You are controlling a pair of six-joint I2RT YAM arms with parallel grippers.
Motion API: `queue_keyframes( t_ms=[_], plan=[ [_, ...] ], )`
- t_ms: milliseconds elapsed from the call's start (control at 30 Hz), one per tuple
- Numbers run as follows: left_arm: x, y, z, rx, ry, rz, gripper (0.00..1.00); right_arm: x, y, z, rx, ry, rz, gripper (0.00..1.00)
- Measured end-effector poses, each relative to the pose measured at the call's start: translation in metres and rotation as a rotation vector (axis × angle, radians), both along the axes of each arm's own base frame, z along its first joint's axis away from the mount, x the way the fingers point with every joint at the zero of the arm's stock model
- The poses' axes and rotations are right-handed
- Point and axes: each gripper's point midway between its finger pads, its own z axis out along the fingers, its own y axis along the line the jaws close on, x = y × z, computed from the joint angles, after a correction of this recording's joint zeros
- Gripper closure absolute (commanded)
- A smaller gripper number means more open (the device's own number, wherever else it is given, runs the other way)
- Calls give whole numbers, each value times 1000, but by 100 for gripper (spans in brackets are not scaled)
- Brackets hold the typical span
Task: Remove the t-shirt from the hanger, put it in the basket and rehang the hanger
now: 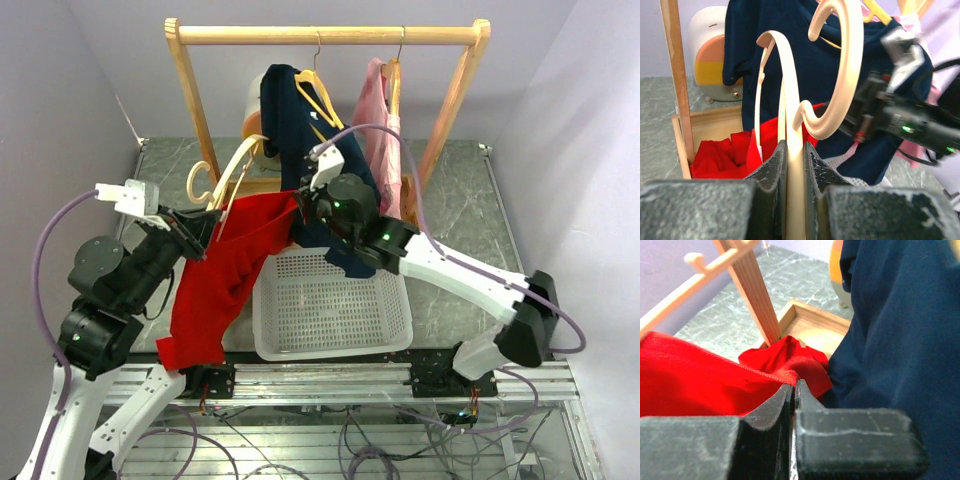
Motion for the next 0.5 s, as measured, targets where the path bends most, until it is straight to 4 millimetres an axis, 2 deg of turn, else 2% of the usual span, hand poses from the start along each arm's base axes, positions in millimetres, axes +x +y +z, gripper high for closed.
queue_keyframes(
  t_ms=[67,167,200,233,267,300,367,433,500],
  plan=[
    [11,-2,-6,-20,1,18,93,-13,-6,18,18,-29,4,99],
    [32,-10,-14,-47,14,26,93,-28,-25,46,66,-75,13,73],
    [40,-13,-16,-54,18,27,93,-31,-29,51,77,-81,14,68],
    [49,-17,-18,-61,23,29,93,-35,-32,55,86,-94,29,68],
    [55,-19,-20,-68,25,32,93,-39,-34,59,91,-109,47,67],
    [60,-21,-22,-72,29,34,93,-41,-35,61,94,-113,56,62],
    [73,-26,-26,-85,41,38,93,-47,-34,63,100,-122,89,42],
    [81,-30,-27,-100,44,38,93,-51,-28,64,103,-127,131,27],
    [87,-33,-23,-118,33,37,93,-56,-20,61,102,-128,184,22]
  ],
)
